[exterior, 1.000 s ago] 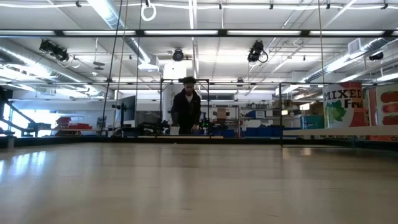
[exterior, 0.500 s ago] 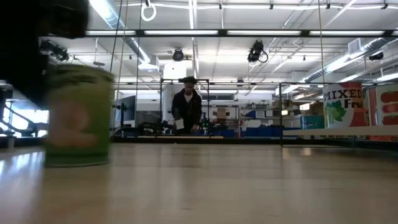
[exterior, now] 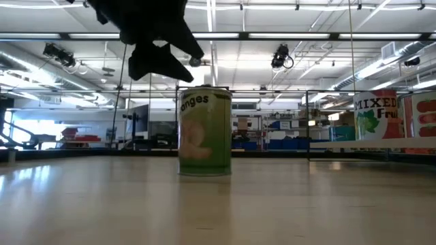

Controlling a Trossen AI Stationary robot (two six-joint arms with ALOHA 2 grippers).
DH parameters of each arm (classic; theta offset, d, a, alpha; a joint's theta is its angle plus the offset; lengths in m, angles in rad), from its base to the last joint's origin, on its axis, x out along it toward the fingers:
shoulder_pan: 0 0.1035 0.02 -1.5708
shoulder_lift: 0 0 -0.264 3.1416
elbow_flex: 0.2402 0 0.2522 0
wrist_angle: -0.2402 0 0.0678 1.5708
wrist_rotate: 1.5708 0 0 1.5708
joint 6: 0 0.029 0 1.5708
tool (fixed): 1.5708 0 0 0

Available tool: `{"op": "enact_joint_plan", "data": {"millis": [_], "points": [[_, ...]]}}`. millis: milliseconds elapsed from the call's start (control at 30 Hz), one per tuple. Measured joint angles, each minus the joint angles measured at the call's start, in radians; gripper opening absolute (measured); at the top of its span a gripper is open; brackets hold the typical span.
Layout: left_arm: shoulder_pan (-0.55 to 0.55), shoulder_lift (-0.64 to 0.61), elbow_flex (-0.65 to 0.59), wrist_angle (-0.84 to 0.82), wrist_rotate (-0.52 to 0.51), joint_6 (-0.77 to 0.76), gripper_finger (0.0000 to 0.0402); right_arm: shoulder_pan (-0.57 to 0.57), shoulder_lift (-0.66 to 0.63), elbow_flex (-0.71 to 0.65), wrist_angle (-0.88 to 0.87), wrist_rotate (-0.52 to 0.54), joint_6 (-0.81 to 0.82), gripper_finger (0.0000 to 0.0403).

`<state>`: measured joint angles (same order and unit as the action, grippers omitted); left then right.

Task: Pick and place cans onto a shelf
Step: Put the canned oranges can on the shelf

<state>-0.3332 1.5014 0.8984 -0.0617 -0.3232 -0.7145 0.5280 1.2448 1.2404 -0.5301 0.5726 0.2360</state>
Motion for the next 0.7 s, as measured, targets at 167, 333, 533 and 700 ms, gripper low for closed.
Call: {"op": "enact_joint_plan", "data": {"millis": [167,333,533,700], "points": [[0.017,-0.052,0.08,-0.15,0.079,0.039,0.0238,-0.069,0.101,0.0,0.094,-0.112,-0.038,0.0349],[0.011,-0.183,0.16,-0.451,0.059,0.081,0.0233,-0.127,0.201,0.0,0.205,-0.238,-0.056,0.0369],[0.009,-0.431,0.159,-0.708,-0.106,0.05,0.0221,-0.192,0.325,0.001,0.289,-0.38,-0.088,0.0398],[0.01,-0.591,0.158,-0.768,-0.182,0.043,0.0218,-0.247,0.441,0.0,0.392,-0.466,-0.142,0.0397]]}}
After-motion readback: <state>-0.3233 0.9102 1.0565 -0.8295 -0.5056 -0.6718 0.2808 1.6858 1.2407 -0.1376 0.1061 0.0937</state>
